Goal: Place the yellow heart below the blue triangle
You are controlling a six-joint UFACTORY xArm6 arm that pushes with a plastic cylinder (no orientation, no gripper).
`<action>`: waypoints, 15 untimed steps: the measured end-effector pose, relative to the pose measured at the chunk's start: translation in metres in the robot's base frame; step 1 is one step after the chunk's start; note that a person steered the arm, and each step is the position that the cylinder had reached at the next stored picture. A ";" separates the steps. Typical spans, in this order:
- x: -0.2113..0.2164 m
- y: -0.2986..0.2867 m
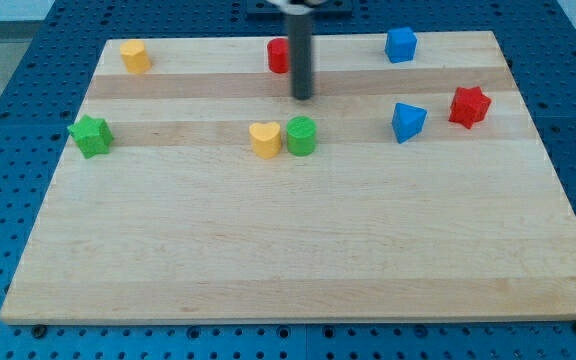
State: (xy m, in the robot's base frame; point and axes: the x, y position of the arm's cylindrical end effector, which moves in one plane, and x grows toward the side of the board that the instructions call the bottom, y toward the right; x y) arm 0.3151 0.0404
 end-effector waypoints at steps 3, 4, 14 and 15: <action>-0.020 0.161; -0.003 0.070; 0.172 -0.061; 0.193 -0.030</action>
State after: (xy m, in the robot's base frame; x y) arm 0.5080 0.0100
